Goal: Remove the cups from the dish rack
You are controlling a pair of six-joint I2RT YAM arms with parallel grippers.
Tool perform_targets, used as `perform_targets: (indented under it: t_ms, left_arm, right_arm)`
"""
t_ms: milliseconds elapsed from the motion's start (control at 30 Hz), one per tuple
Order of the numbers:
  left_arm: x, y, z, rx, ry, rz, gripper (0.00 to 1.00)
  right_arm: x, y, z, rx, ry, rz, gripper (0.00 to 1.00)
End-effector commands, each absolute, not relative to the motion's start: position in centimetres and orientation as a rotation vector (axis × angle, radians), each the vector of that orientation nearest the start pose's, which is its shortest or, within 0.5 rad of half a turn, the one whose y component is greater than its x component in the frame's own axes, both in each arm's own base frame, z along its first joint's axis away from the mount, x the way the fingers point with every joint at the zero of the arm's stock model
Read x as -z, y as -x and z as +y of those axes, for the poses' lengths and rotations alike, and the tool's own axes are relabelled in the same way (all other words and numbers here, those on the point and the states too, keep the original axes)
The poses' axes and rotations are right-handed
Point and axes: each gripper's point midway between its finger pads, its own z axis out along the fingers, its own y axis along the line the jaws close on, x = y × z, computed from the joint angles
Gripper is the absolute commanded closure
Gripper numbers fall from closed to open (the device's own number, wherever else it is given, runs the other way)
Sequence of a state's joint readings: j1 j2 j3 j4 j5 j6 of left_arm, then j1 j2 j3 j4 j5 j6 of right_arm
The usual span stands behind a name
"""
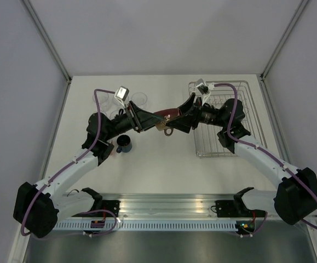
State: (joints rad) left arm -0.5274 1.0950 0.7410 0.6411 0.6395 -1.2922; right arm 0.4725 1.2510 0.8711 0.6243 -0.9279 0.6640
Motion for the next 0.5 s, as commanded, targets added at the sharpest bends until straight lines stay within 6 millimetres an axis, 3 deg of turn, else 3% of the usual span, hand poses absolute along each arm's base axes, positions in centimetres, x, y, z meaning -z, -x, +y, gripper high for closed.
perform_targets:
  t_ms: [0, 33, 100, 167, 267, 300, 333, 400, 433, 467]
  left_arm:
    - [-37.8, -20.9, -28.7, 1.967, -0.09, 1.564, 0.6]
    - [-37.6, -20.8, -28.8, 1.969, -0.091, 1.57, 0.7]
    - [-37.6, -20.9, -28.9, 1.97, -0.089, 1.573, 0.78]
    - [-37.6, -20.9, -29.0, 1.974, -0.085, 1.574, 0.98]
    - [-37.6, -21.1, -29.0, 1.973, -0.071, 1.57, 0.98]
    - [-37.3, -21.2, -29.0, 1.967, -0.058, 1.572, 0.98]
    - [-37.3, -21.5, -28.8, 1.954, -0.035, 1.57, 0.98]
    - [-36.9, -21.9, -28.6, 1.902, -0.014, 1.583, 0.98]
    - [-37.2, -21.9, -28.3, 1.869, -0.017, 1.576, 0.98]
    - [-35.6, -22.9, -28.1, 1.772, 0.02, 1.641, 0.98]
  right_arm:
    - [-36.5, -23.0, 29.7, -1.505, 0.802, 1.266, 0.75]
    - [-36.4, -23.0, 29.7, -1.51, 0.801, 1.267, 0.75]
    - [-36.8, -22.8, 29.7, -1.52, 0.802, 1.249, 0.75]
    - [-36.8, -22.9, 29.7, -1.52, 0.801, 1.24, 0.75]
    - [-36.7, -23.0, 29.7, -1.519, 0.797, 1.245, 0.69]
    - [-36.4, -23.1, 29.7, -1.513, 0.792, 1.249, 0.62]
    - [-36.2, -23.4, 29.6, -1.497, 0.765, 1.266, 0.39]
    - [-35.8, -24.1, 29.3, -1.418, 0.762, 1.277, 0.02]
    - [-34.0, -25.3, 29.0, -1.374, 0.697, 1.395, 0.02]
    - [-33.2, -26.0, 28.7, -1.318, 0.675, 1.442, 0.02]
